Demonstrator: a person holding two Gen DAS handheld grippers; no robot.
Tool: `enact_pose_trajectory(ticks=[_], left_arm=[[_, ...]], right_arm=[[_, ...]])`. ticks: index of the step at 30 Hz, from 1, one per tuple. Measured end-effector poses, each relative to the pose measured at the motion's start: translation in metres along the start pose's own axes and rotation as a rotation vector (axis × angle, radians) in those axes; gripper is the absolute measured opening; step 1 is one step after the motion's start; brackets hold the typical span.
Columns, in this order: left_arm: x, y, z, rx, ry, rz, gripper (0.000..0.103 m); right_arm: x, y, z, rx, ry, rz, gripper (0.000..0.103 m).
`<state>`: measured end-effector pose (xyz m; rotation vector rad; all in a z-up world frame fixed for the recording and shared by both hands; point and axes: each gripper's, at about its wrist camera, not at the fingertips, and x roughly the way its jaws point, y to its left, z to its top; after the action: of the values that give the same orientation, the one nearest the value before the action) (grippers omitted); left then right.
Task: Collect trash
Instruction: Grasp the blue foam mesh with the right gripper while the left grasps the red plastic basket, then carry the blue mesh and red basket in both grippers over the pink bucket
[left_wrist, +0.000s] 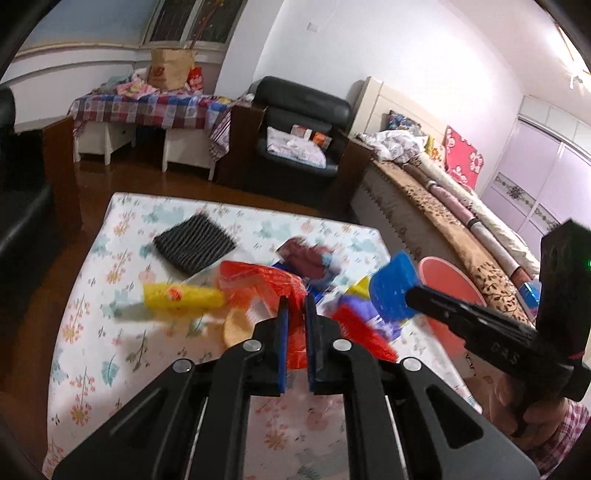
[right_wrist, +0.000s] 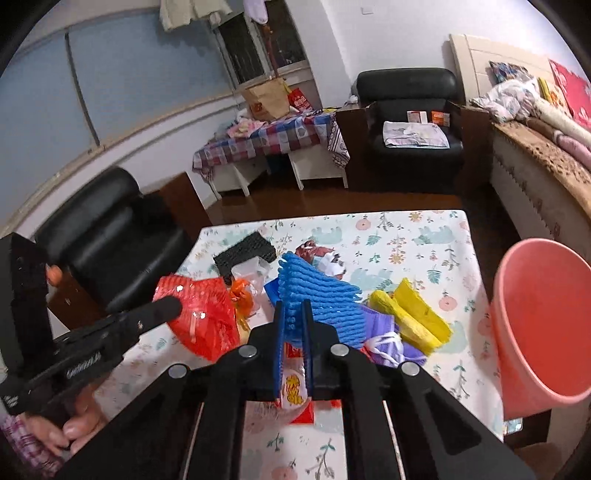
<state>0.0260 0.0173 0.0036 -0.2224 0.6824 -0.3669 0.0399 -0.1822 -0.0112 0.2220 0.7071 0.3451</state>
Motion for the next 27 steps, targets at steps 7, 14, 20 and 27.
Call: enact_pose_trajectory(ticks=[7, 14, 20, 27], left_arm=[[0.004, -0.043, 0.024, 0.076, -0.037, -0.071, 0.007], [0.019, -0.095, 0.036, 0.143, -0.035, -0.175, 0.007], [0.035, -0.132, 0.039, 0.177, -0.019, -0.251, 0.007], [0.054, -0.162, 0.041, 0.181, 0.009, -0.308, 0.007]], right_arm=[[-0.049, -0.033, 0.010, 0.086, -0.051, -0.013, 0.008], [-0.089, -0.070, 0.014, 0.150, -0.120, -0.084, 0.008], [-0.110, -0.099, 0.010, 0.178, -0.154, -0.154, 0.008], [-0.120, -0.141, 0.005, 0.245, -0.168, -0.193, 0.008]])
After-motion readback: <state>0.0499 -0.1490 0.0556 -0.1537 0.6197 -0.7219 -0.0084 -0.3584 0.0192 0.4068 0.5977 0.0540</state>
